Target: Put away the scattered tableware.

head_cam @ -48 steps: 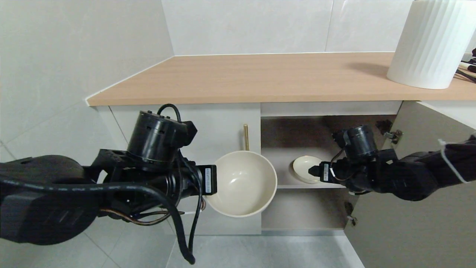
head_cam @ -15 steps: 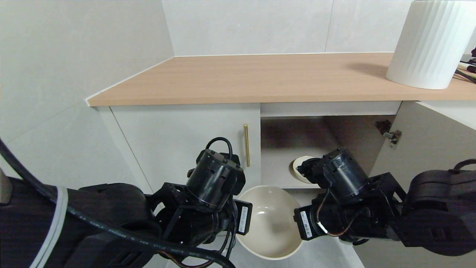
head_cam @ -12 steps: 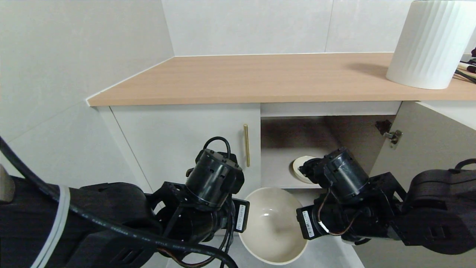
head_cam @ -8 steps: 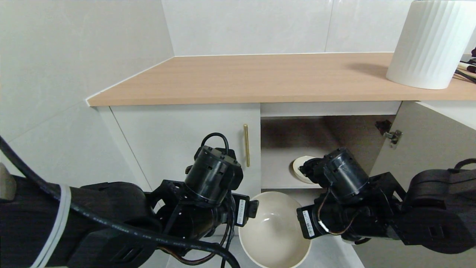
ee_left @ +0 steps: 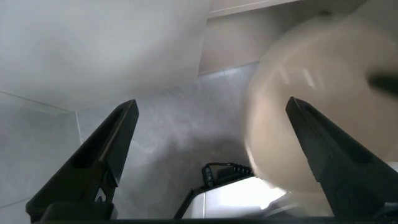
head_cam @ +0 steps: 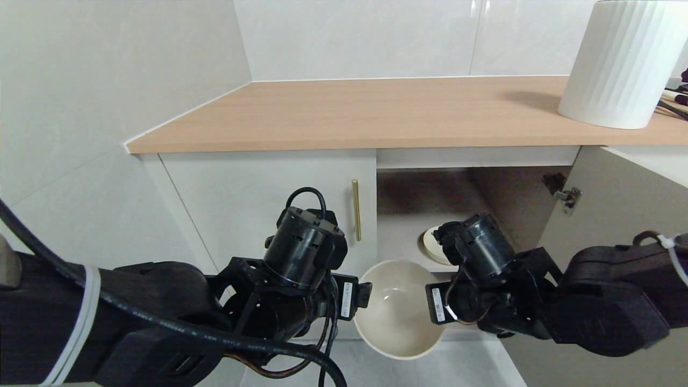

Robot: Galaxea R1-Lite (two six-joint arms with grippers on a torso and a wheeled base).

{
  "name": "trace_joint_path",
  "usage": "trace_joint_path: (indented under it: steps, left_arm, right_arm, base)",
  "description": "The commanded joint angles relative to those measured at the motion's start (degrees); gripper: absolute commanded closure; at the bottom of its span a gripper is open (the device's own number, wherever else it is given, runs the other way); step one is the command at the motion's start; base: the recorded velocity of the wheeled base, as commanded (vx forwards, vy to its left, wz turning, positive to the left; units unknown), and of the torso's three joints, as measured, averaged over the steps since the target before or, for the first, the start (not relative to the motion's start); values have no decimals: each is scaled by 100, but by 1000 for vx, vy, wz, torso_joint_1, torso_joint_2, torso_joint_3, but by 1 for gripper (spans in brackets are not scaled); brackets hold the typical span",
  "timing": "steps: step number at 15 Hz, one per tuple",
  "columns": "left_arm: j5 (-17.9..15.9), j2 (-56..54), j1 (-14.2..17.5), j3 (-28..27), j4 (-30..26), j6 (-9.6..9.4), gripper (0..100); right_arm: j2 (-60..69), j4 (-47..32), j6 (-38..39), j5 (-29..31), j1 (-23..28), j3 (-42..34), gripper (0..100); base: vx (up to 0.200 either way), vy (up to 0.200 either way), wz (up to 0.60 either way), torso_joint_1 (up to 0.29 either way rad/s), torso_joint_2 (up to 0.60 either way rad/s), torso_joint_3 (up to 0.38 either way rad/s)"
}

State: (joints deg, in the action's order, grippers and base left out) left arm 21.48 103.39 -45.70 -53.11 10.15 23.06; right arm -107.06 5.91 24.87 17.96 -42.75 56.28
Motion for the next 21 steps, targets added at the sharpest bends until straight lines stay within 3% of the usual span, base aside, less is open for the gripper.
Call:
trace_joint_path:
  steps: [1, 4, 6, 13, 21]
  left_arm:
    - [-3, -3, 0, 3, 4, -4, 0]
    - [-3, 6, 9, 3, 4, -4, 0]
    - [-3, -3, 9, 3, 4, -4, 0]
    - [5, -20, 26, 3, 4, -4, 0]
    - [5, -20, 35, 12, 4, -4, 0]
  right_arm:
    - [-650, 753, 185, 217, 584, -47, 100]
    - [-878, 2397, 194, 252, 1234, -329, 100]
    - [-966, 2872, 159, 279, 1472, -390, 100]
    - [-1783, 2916, 431, 463, 2368, 427, 100]
    - [-2531, 2880, 519, 454, 2649, 1166, 100]
  base:
    - [0, 0, 0, 0, 0, 0]
    - [0, 0, 0, 0, 0, 0]
    - [0, 0, 0, 0, 0, 0]
    - [0, 0, 0, 0, 0, 0]
    - [0, 0, 0, 0, 0, 0]
